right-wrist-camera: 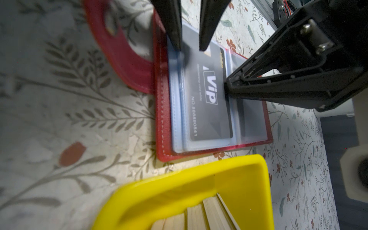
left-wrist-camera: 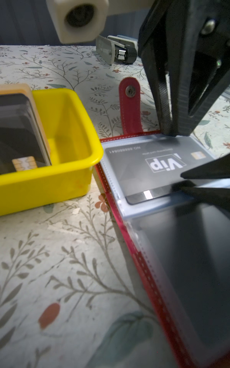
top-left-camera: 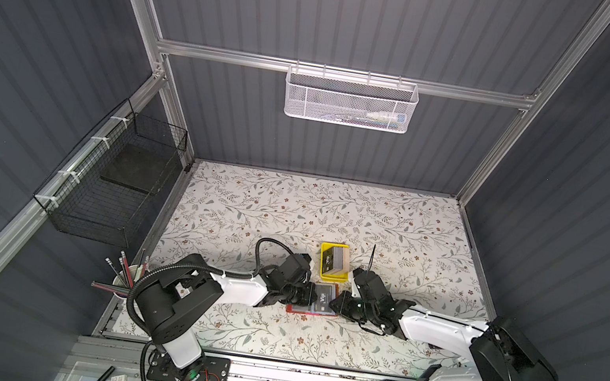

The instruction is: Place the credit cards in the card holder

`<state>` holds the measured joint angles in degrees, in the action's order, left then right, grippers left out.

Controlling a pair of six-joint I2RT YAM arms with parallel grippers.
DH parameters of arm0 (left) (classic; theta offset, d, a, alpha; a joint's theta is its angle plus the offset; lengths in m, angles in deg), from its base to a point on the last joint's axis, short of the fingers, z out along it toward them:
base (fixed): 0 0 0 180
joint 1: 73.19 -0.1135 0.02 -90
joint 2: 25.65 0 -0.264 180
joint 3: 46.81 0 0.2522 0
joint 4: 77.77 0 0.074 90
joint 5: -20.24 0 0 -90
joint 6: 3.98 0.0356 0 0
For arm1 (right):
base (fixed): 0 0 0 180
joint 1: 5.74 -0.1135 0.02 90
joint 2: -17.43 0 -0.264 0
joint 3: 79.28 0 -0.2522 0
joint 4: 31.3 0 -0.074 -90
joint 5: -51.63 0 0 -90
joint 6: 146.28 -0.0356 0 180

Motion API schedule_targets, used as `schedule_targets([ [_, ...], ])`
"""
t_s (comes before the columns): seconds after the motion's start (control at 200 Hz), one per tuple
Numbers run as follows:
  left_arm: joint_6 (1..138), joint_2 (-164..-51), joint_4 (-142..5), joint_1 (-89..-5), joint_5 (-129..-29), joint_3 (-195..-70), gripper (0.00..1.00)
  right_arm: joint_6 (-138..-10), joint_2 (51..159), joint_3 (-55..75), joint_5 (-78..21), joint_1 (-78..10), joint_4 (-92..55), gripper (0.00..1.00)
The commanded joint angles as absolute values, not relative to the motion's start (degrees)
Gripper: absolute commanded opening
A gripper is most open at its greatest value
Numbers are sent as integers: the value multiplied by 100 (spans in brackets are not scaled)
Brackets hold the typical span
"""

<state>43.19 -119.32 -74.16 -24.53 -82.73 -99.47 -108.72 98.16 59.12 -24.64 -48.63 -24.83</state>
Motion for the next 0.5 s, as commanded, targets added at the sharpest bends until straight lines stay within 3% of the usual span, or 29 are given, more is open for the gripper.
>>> schedule_targets([
  [0.0, 4269, -12042, -7359, -2419, -8202, -9861, 12, -10829, 9796, 5882, -2572, -4850, -2392, 21],
  [0.495, 4205, -12012, -7503, -2419, -8258, -9777, 12, -10786, 9806, 5924, -2350, -4854, -2644, 20],
])
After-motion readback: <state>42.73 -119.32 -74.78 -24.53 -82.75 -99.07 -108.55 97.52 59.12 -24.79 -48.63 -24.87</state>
